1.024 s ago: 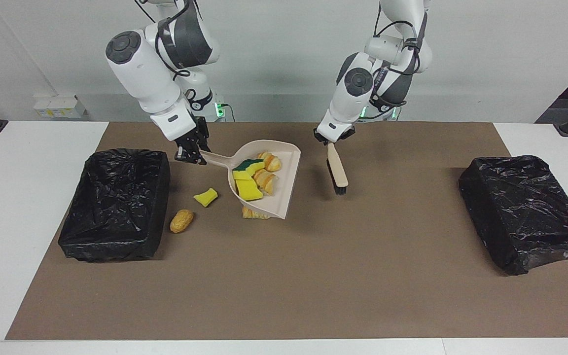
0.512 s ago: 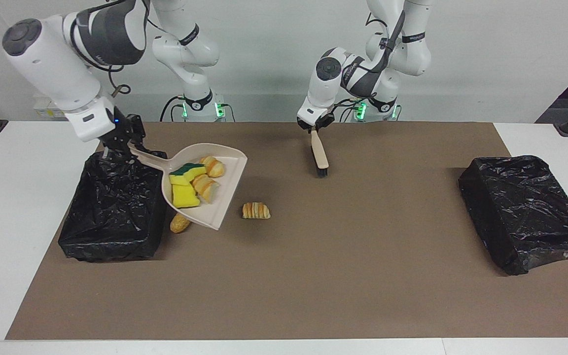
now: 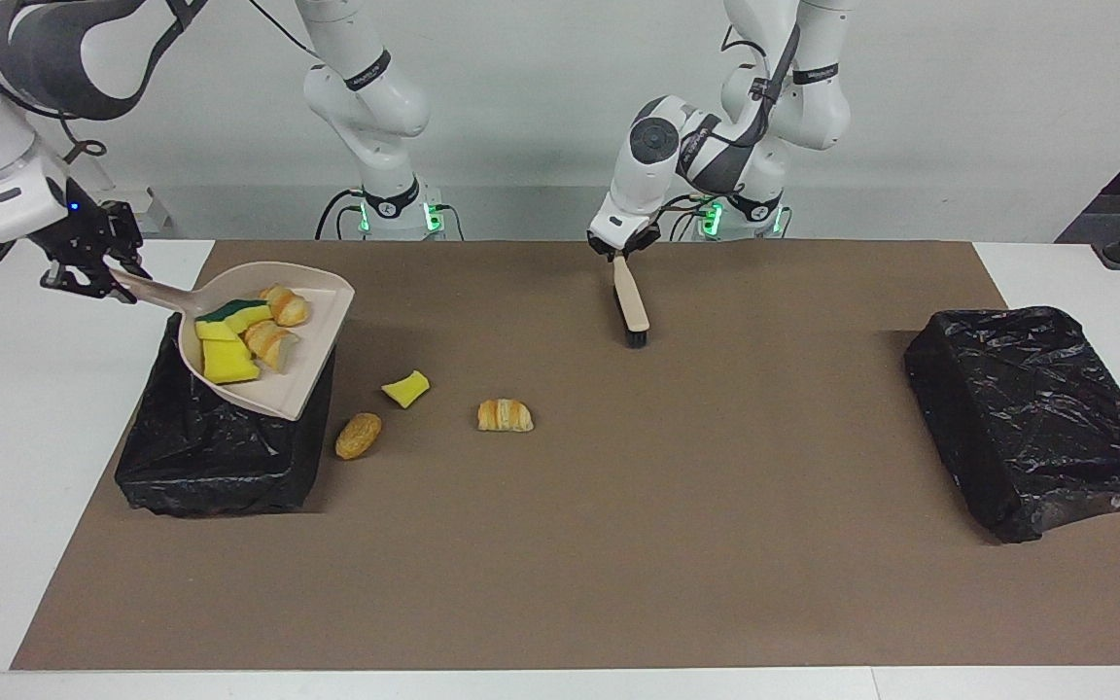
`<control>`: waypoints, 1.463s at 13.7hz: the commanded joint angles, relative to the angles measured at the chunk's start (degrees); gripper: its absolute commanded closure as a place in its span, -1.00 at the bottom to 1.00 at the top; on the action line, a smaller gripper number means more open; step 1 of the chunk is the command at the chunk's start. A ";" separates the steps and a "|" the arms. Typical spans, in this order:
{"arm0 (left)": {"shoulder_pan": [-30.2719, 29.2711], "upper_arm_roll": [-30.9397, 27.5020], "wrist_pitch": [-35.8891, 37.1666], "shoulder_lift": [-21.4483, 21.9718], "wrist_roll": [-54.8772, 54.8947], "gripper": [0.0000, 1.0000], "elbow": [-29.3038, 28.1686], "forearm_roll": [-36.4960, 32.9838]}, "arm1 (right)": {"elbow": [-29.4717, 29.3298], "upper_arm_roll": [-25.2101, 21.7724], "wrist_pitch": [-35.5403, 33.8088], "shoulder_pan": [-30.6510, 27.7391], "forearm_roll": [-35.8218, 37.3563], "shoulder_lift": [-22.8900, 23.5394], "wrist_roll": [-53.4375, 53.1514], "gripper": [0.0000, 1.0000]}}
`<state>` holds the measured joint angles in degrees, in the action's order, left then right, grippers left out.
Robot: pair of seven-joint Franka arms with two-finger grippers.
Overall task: Sweep and dump trash in bin
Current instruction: 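Lift the dustpan with the right gripper and carry it over the bin, then tilt the dustpan with the right gripper to dump pieces into the bin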
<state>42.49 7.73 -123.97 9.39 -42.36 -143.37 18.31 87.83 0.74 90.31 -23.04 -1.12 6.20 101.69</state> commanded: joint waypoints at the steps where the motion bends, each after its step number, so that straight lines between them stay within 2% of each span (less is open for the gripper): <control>1: 0.05 -0.61 -0.40 1.95 2.11 0.87 -2.00 1.03 | -5.36 0.32 -1.36 -2.09 3.82 2.49 5.52 1.00; 3: -0.03 -0.62 -0.31 1.95 2.28 0.79 -1.91 1.03 | -8.10 0.32 -0.49 -2.88 7.34 4.08 8.86 1.00; 6: -0.74 -0.62 0.13 1.86 2.37 0.74 -1.91 0.94 | -8.11 0.32 1.71 -4.46 10.50 4.08 10.98 1.00; 8: -0.82 -0.62 0.13 1.77 2.72 0.59 -1.91 1.03 | -7.85 0.32 2.50 -4.29 12.88 4.08 10.64 1.00; 10: -0.83 -0.70 0.13 1.77 2.72 0.59 -1.82 1.03 | -7.24 0.49 4.34 -2.89 18.84 3.82 6.53 1.00; 13: -0.83 -0.79 0.13 1.77 2.90 0.59 -1.82 1.03 | -2.94 0.49 3.83 3.51 28.94 2.24 -1.99 1.00; 17: -0.83 -0.79 0.13 1.77 2.90 0.47 -1.82 1.03 | -2.31 0.49 1.19 11.08 39.50 2.06 -10.18 1.00; 18: -0.83 -0.79 0.04 1.77 2.46 -0.07 -1.73 1.03 | -2.40 0.49 1.28 11.70 40.66 2.15 -10.54 1.00; 19: -0.83 -0.79 0.22 1.60 2.02 -0.99 -1.38 0.94 | -2.57 0.49 1.28 12.92 42.32 2.24 -11.59 1.00; 20: -0.83 -0.79 0.48 1.07 2.11 -1.00 -0.60 0.94 | -2.75 0.49 1.10 14.24 44.60 2.24 -12.47 1.00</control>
<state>42.26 6.97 -123.90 9.44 -40.83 -143.46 18.38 84.08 1.14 91.89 -10.26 39.74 9.57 91.27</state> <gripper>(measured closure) 0.568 0.670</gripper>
